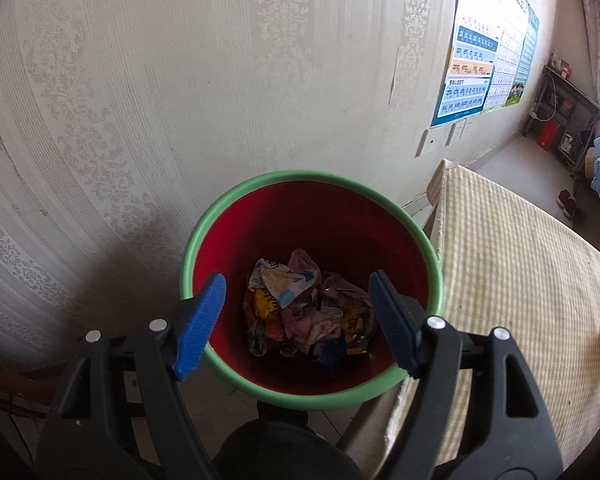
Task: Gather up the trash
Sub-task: 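Open both grippers over the bin to drop both wrappers, then grasp the crumpled newspaper with the right gripper while the left grasps the yellow box, then carry the yellow box and crumpled newspaper over the bin with both grippers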
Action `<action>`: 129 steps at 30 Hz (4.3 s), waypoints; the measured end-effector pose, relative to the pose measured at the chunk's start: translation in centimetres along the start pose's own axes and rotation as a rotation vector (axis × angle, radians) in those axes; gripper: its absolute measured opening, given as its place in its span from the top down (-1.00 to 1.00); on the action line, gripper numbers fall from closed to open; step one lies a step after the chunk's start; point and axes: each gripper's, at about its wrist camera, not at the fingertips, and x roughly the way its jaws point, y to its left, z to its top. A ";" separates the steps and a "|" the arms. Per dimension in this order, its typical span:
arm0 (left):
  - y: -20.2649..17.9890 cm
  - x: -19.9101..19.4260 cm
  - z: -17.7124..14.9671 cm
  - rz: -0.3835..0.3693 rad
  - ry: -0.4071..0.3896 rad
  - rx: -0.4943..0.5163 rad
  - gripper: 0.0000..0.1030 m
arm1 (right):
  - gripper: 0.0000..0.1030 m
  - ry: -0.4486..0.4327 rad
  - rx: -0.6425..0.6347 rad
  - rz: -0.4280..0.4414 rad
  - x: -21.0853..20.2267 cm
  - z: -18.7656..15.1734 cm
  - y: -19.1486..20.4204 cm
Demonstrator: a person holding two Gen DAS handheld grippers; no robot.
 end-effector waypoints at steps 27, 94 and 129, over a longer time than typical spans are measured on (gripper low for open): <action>-15.3 -4.4 -6.4 -0.281 0.109 0.268 -0.41 | 0.20 0.342 0.374 0.360 -1.4 -11.2 -9.2; -12.4 -5.6 -5.3 -0.350 0.069 0.194 0.95 | 0.16 0.154 0.113 0.277 -5.1 -9.6 -0.9; -11.2 -4.8 -5.5 -0.319 0.078 0.170 0.95 | 0.15 0.164 0.053 0.306 -5.4 -9.6 1.9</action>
